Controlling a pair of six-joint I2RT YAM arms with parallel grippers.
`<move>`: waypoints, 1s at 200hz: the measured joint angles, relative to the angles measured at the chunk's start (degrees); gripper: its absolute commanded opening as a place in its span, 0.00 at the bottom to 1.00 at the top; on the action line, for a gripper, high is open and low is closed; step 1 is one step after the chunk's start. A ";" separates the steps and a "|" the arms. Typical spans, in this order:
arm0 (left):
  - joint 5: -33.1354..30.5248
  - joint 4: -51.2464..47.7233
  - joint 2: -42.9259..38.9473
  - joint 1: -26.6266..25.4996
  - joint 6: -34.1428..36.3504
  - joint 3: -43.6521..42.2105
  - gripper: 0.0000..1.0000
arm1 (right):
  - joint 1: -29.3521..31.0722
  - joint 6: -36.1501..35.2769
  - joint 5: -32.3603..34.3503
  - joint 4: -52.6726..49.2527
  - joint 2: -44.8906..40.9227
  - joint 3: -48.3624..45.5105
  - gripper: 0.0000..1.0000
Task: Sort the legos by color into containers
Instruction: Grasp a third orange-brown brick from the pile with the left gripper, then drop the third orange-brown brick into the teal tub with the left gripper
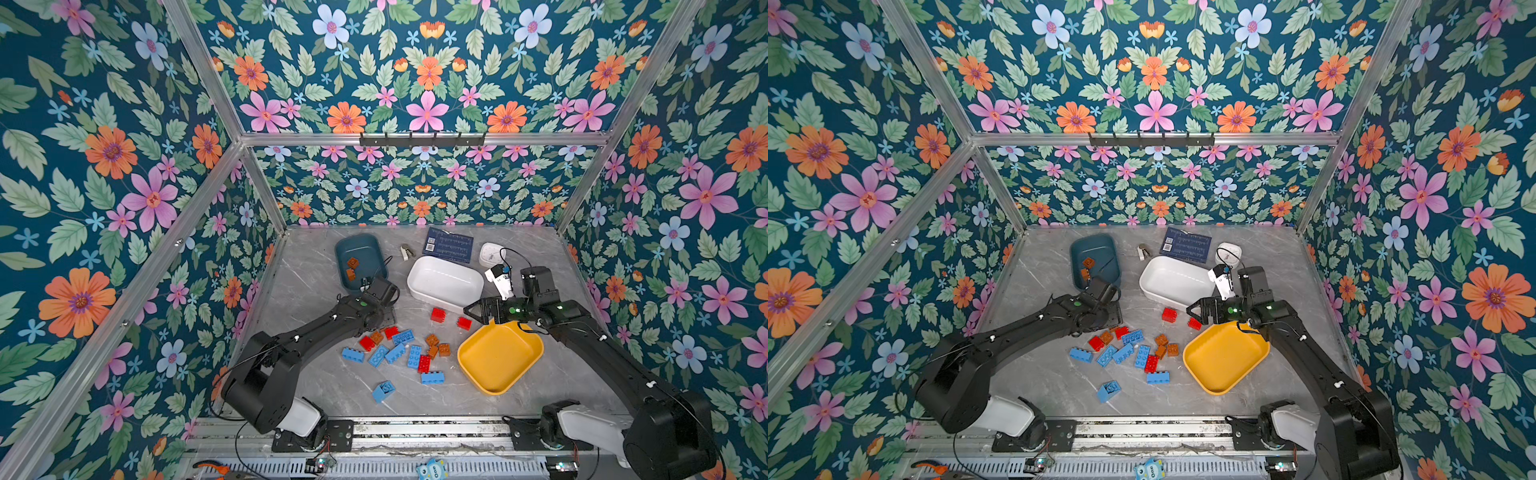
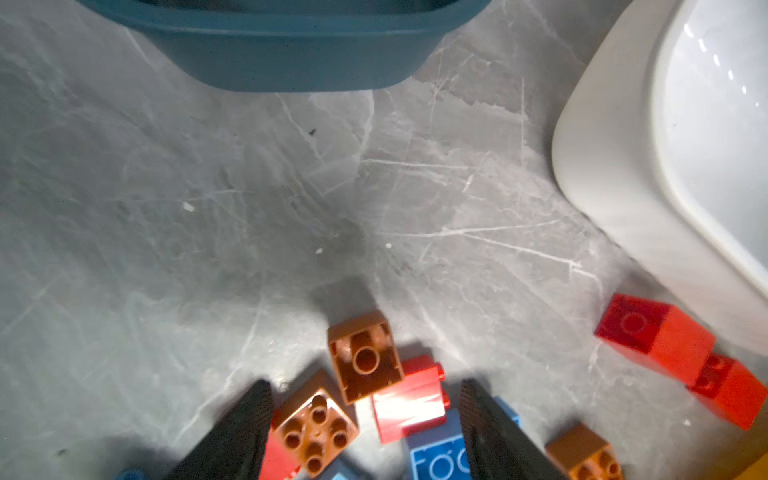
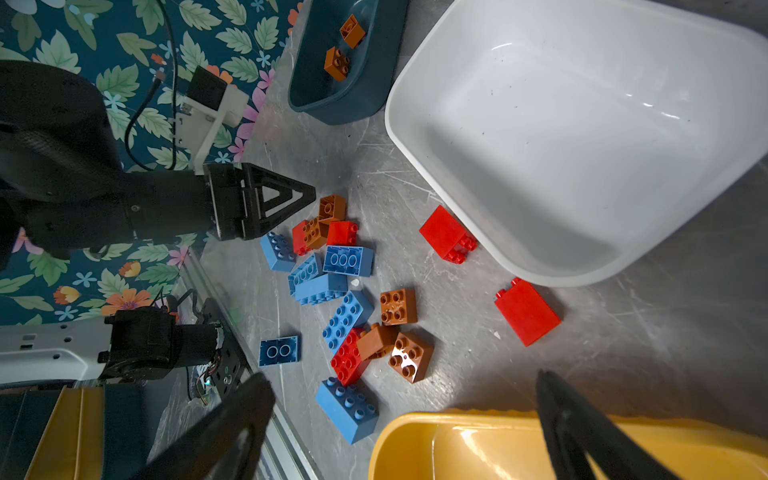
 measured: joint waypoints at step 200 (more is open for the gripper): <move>-11.19 -3.63 9.16 -3.21 -1.31 9.73 0.27 | -0.02 -0.66 0.46 -0.85 -0.76 0.39 0.99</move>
